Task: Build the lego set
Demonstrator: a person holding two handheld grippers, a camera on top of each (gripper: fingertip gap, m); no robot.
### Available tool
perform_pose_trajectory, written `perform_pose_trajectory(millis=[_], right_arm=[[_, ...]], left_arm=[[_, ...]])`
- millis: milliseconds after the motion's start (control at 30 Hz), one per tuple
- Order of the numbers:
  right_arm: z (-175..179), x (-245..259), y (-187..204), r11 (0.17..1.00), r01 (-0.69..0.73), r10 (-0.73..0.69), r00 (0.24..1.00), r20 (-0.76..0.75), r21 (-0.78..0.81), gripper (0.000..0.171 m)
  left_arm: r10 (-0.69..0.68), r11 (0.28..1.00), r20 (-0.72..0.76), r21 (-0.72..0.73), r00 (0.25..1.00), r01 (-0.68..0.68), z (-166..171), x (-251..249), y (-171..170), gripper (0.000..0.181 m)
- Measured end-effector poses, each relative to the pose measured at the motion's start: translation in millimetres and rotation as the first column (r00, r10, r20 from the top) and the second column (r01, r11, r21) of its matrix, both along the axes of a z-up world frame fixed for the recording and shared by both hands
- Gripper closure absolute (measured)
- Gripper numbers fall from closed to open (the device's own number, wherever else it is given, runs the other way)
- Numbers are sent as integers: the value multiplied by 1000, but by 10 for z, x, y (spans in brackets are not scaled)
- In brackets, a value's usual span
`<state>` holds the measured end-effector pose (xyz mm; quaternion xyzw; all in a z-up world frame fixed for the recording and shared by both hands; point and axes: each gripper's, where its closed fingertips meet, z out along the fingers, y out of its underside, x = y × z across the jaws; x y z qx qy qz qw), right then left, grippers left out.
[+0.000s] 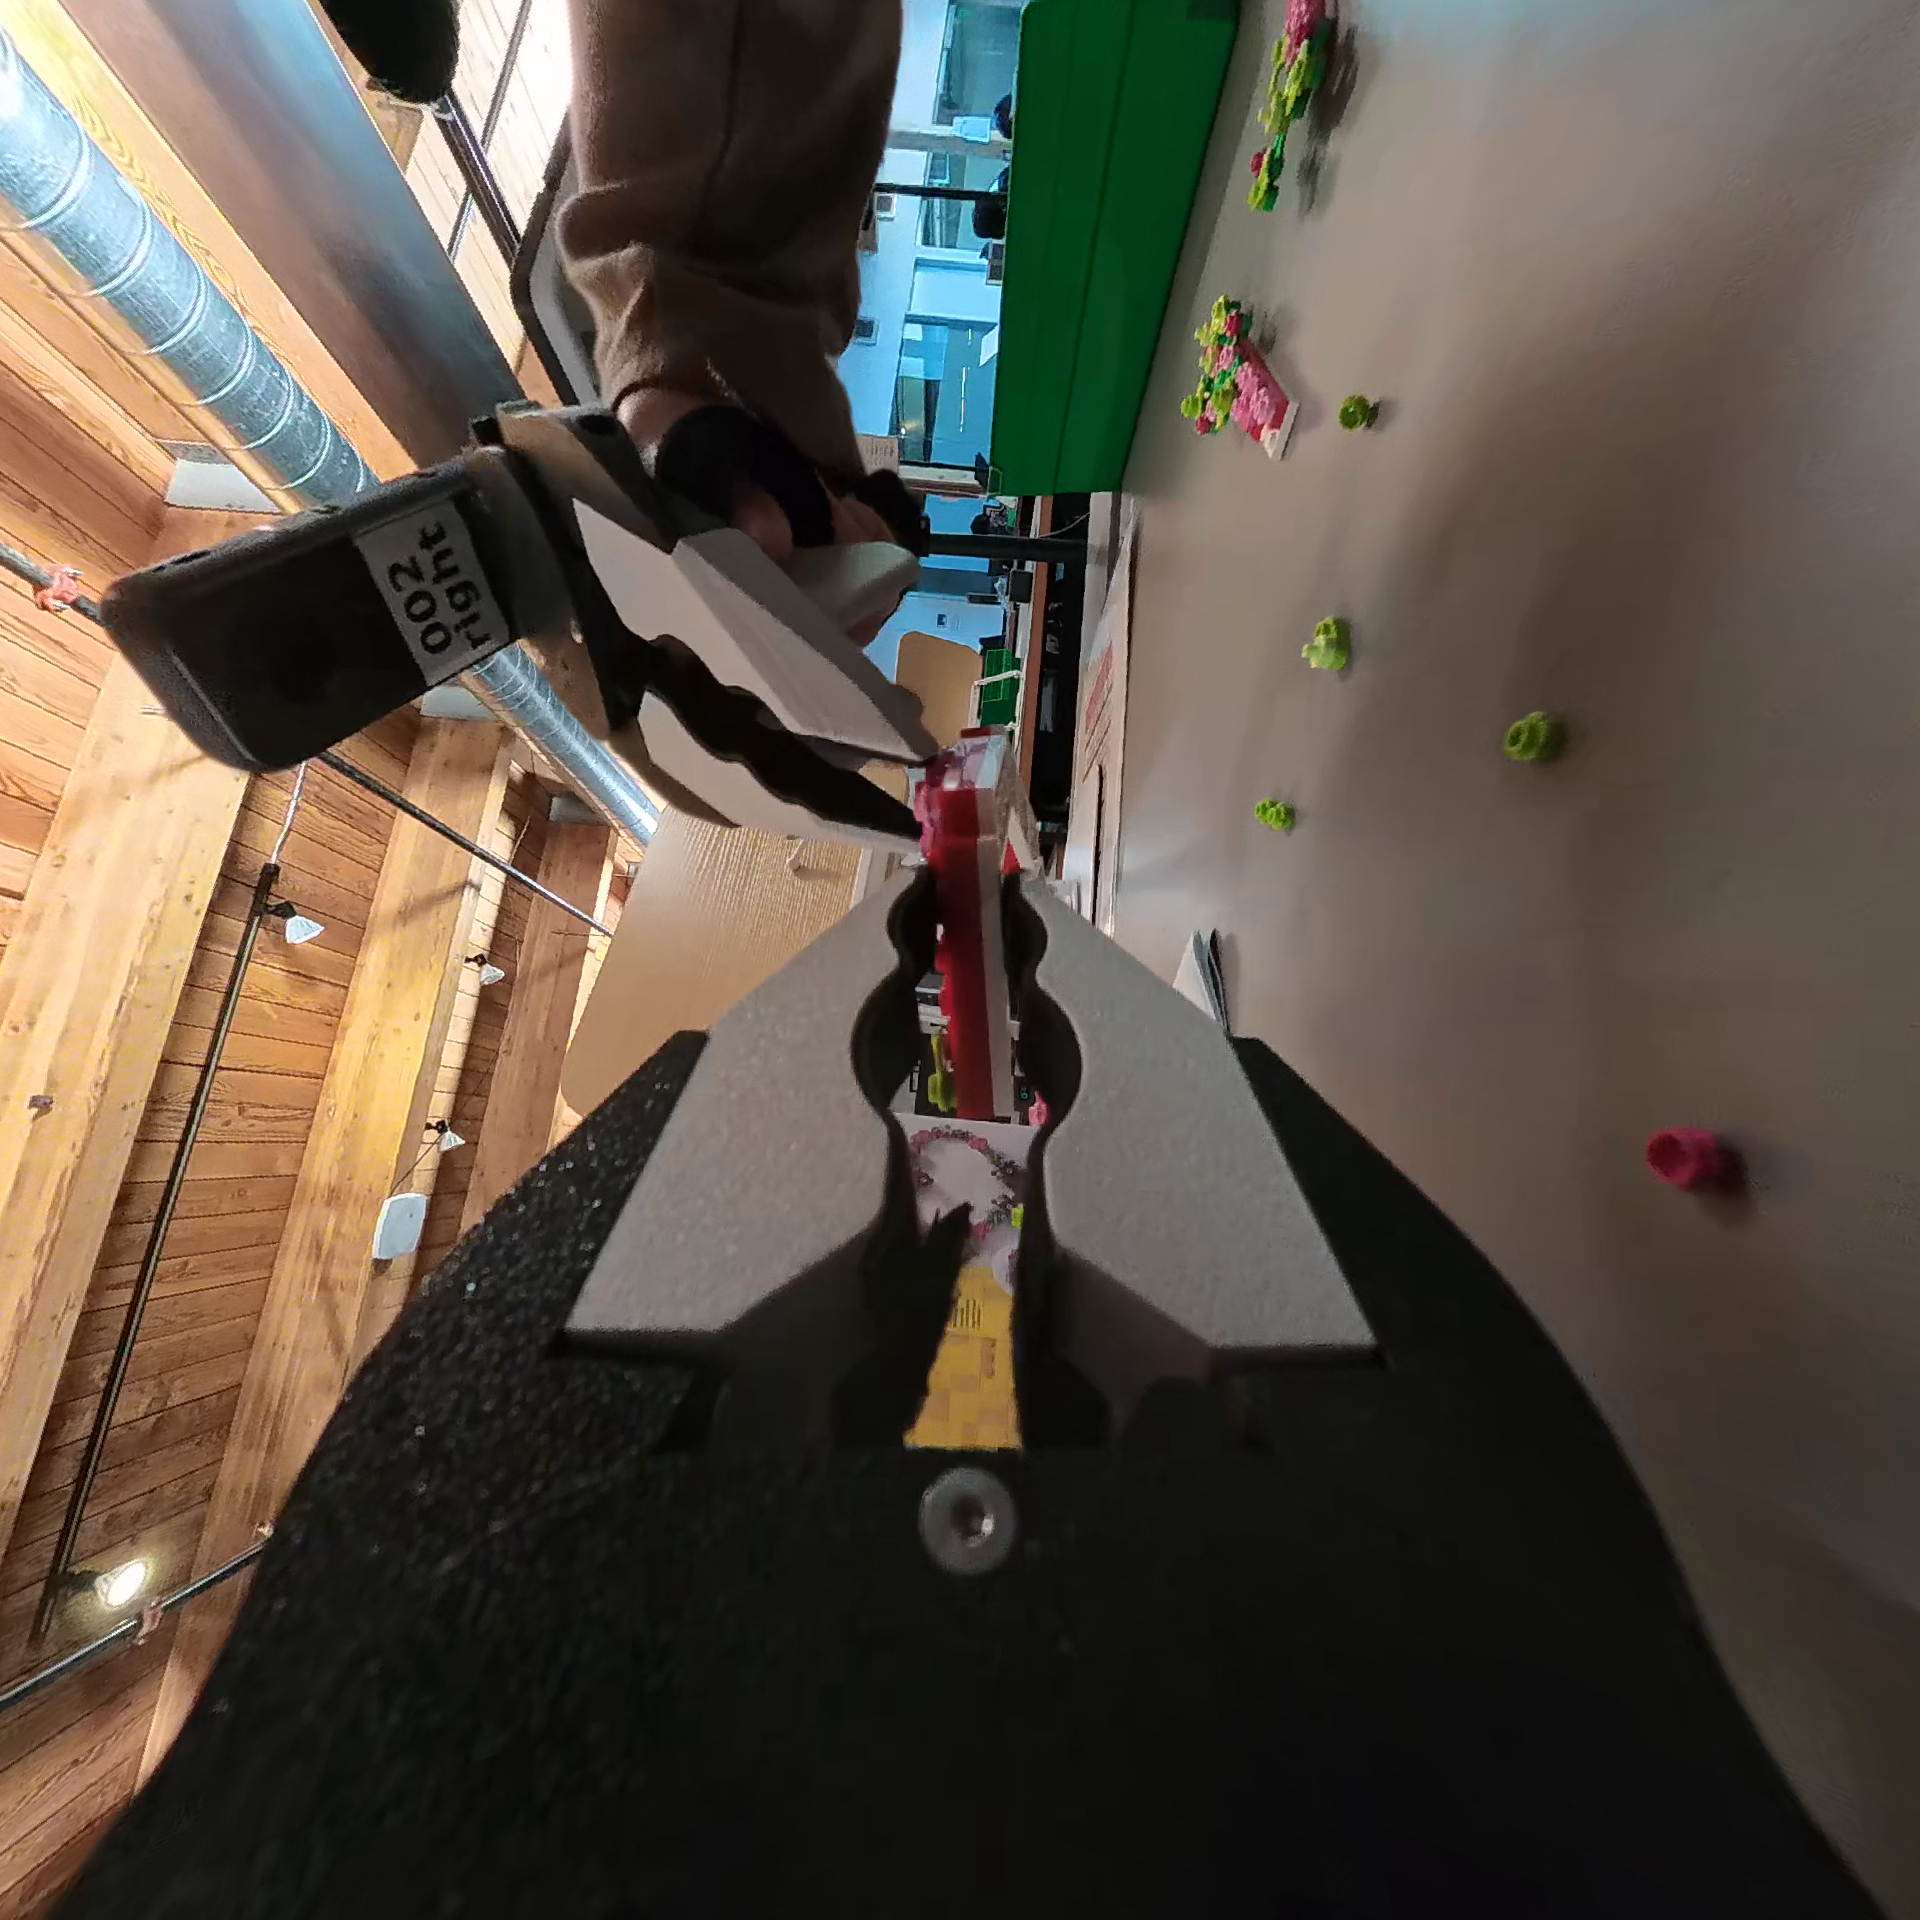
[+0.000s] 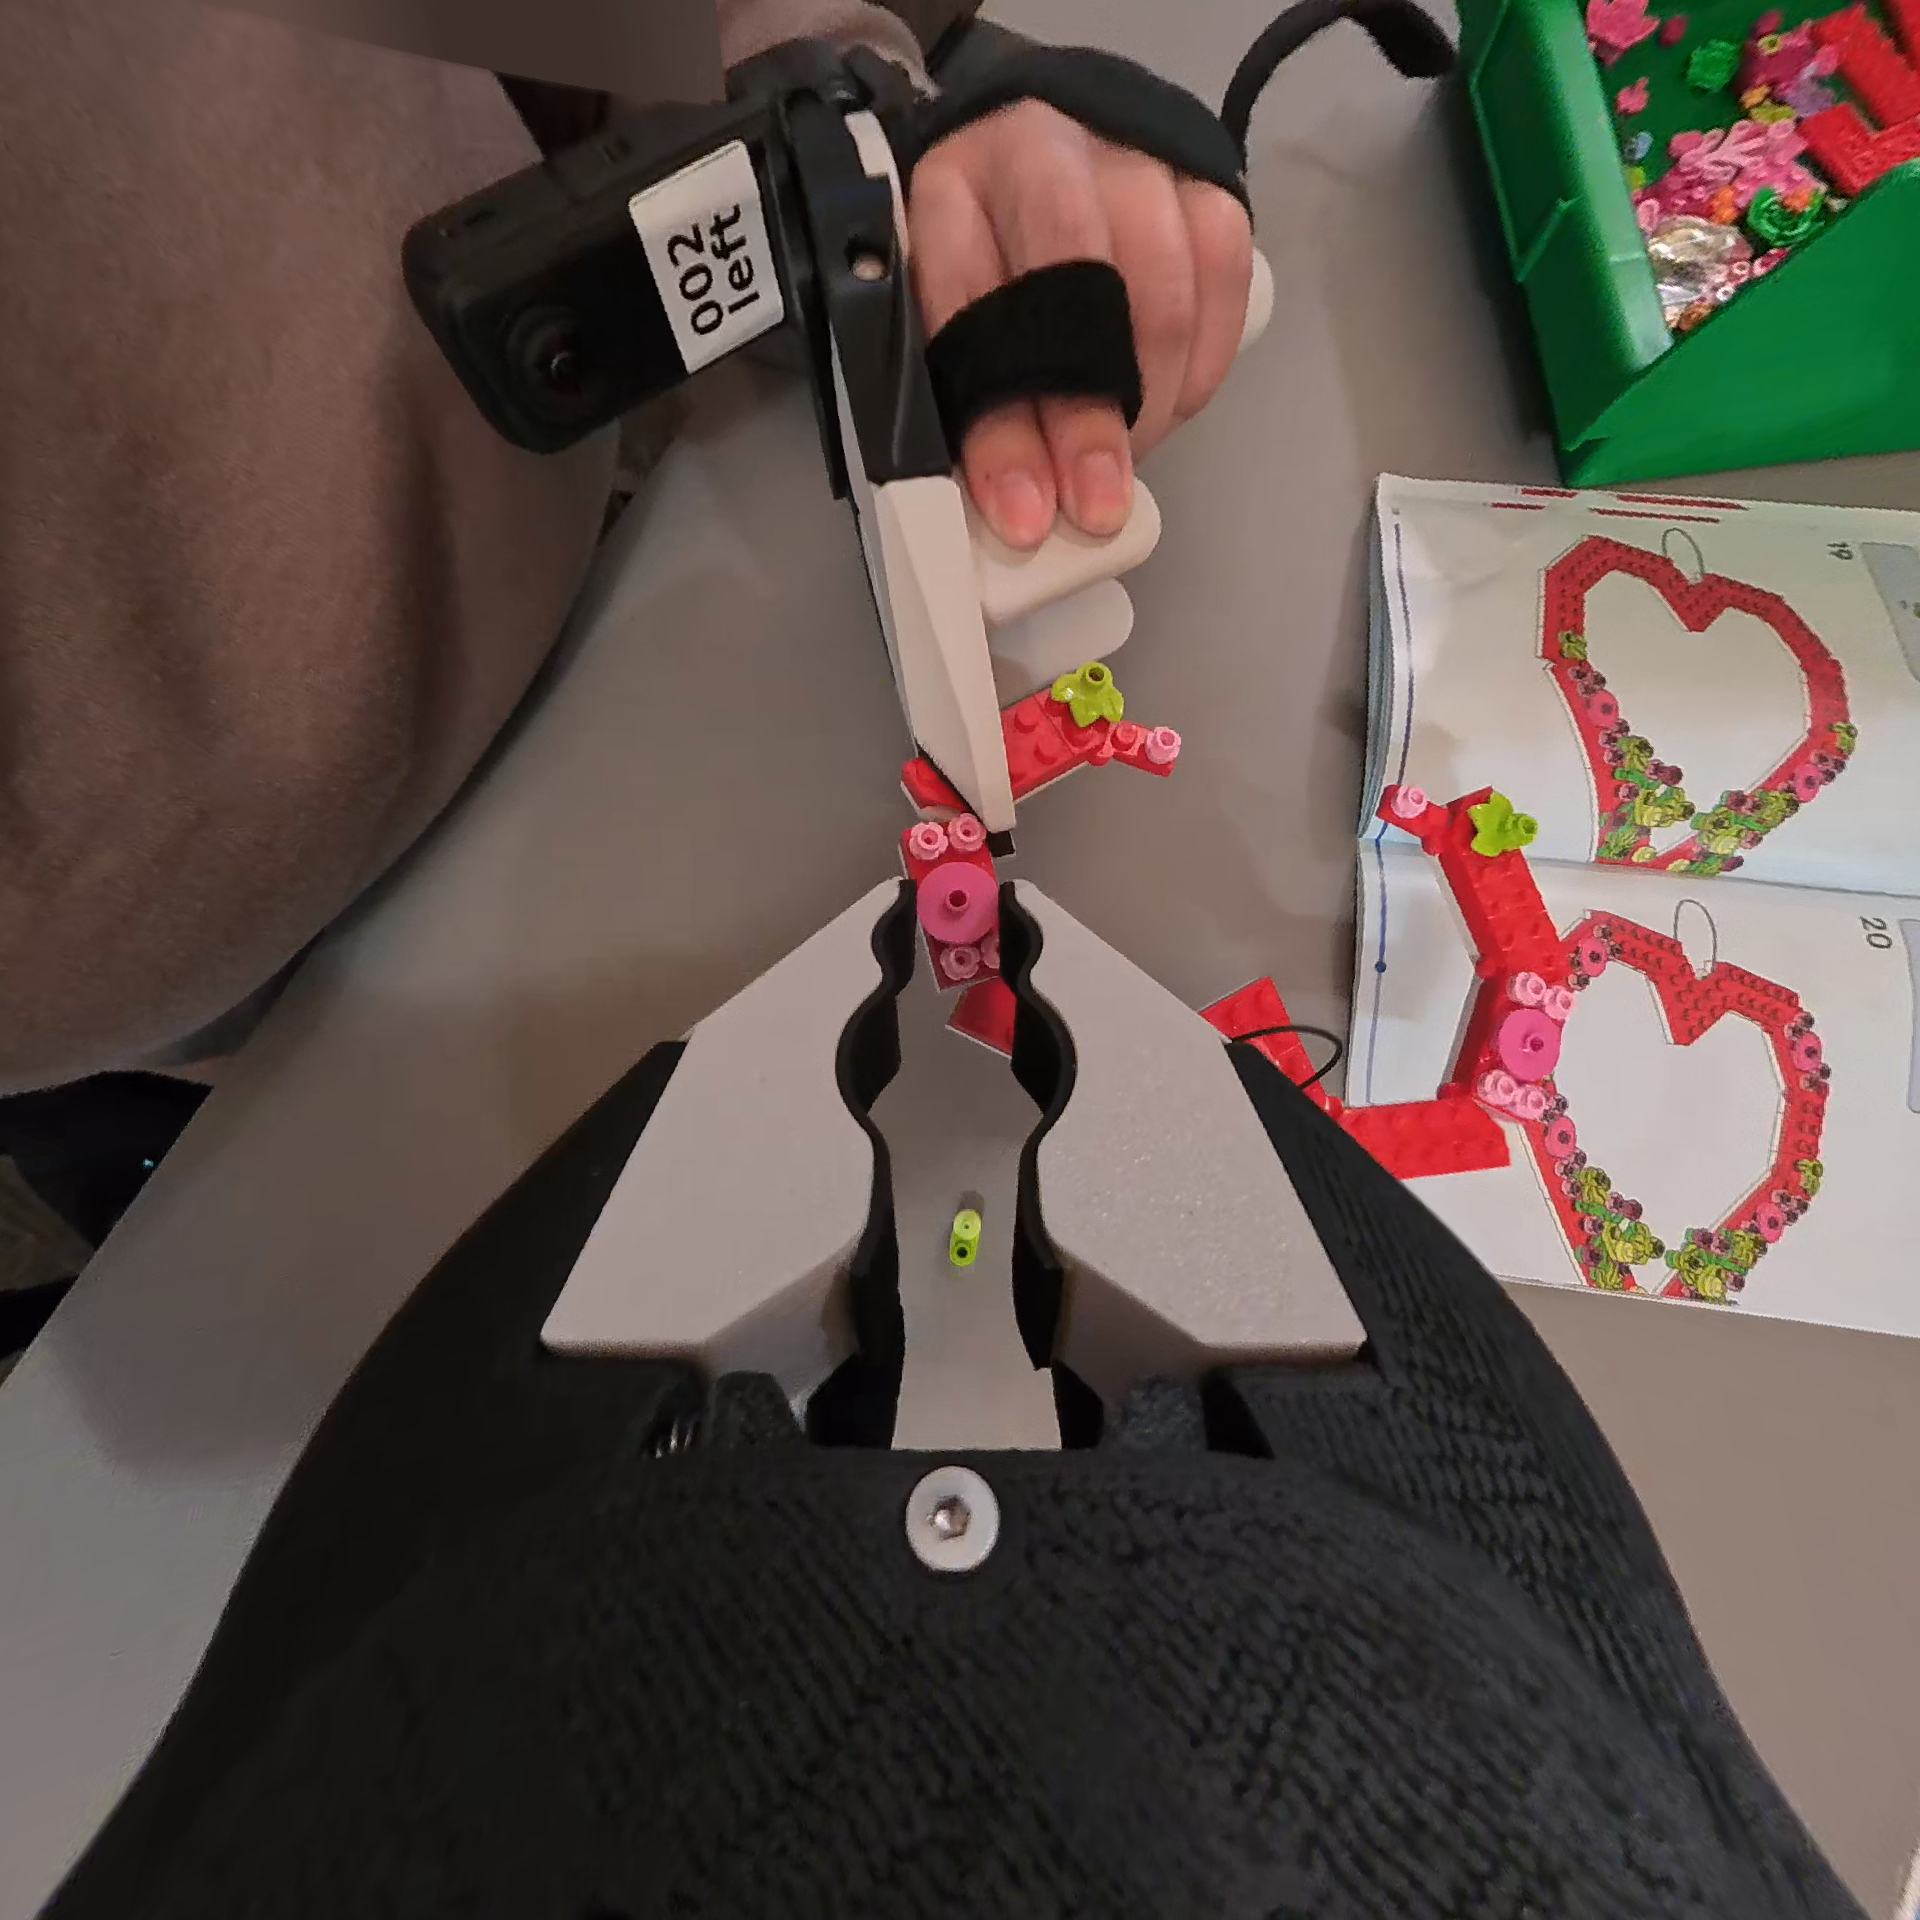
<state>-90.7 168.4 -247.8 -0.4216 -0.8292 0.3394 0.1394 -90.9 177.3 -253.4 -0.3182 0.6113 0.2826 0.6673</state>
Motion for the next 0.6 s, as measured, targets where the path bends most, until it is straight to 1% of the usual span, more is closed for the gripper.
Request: perform_pose_trajectory(millis=[267, 467, 600], right_arm=[[-17, 6, -39, 995, -77, 76, 997, 10, 59, 157], [-29, 8, -31, 994, -83, 82, 997, 13, 78, 157], [-51, 11, -26, 994, -72, 70, 997, 23, 84, 152]], left_arm=[[-10, 1000, -4, 3, 1000, 10, -4, 18, -18, 172], [-10, 1000, -8, -1, 1000, 10, -13, 21, -15, 172], [-11, 1000, -4, -3, 1000, 11, -5, 19, -15, 172]])
